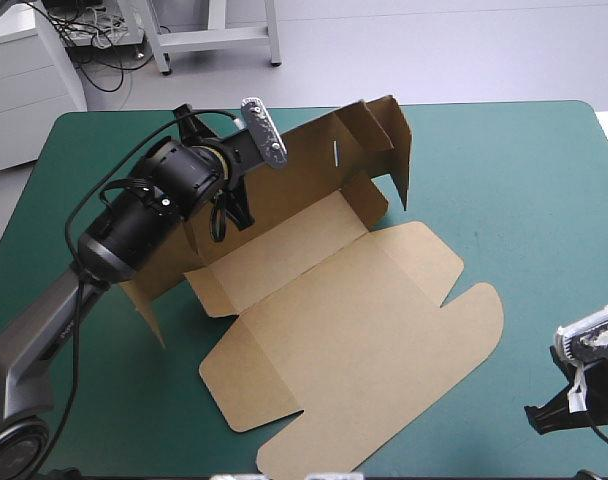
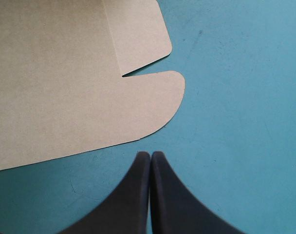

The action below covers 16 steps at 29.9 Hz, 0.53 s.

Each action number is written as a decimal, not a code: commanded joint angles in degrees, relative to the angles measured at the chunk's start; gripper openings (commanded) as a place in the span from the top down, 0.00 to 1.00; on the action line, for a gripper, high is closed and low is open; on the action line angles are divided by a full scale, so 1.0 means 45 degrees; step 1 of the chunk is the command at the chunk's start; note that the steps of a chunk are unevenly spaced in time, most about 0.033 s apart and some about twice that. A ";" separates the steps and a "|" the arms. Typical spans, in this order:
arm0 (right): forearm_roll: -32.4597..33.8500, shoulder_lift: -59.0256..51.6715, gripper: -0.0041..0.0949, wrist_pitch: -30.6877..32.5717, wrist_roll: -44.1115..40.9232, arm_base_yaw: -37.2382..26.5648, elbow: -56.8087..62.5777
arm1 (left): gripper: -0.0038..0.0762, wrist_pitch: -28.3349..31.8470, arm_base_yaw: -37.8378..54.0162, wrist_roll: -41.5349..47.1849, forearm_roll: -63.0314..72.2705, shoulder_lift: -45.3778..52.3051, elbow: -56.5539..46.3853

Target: Fold the box

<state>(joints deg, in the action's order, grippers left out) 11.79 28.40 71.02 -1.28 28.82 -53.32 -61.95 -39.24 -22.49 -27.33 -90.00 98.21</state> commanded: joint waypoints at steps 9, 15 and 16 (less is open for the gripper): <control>0.0161 0.0123 0.98 -0.0640 0.0123 -0.0050 -0.0286 | 0.99 0.3733 -0.1157 -0.1079 -0.1514 0.0411 -0.1336; 0.0188 0.0123 0.98 -0.0640 0.0123 -0.0050 -0.0286 | 0.99 0.5726 -0.1775 -0.0795 -0.2961 0.0891 -0.3129; 0.0188 0.0123 0.98 -0.0640 0.0123 -0.0050 -0.0286 | 0.99 0.6150 -0.1798 -0.0601 -0.3145 0.1038 -0.3482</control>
<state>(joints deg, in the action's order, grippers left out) 11.75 28.40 71.02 -1.28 28.82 -53.32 -42.42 -46.37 -26.35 -36.99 -89.90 84.24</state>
